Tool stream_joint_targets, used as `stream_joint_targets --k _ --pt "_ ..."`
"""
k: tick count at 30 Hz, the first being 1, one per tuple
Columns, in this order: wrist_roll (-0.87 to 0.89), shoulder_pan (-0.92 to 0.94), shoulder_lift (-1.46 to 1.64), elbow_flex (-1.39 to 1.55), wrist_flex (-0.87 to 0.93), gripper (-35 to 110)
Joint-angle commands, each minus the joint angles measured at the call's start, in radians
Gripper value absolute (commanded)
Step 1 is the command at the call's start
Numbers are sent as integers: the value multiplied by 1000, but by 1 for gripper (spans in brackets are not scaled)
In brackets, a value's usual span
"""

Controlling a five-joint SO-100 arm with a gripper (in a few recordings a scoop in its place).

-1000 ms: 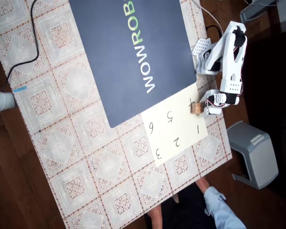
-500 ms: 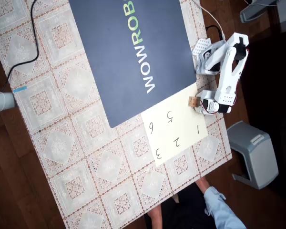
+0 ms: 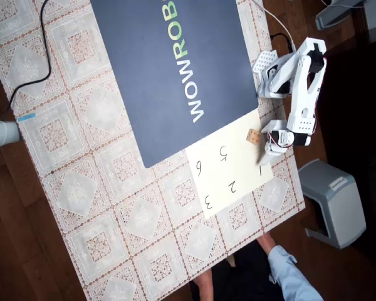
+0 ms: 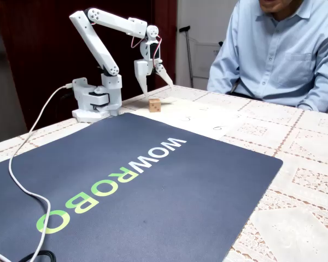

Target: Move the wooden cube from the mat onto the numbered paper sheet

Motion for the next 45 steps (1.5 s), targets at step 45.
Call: stream_joint_targets --k 45 --pt "-383 1486 1183 609 133 0"
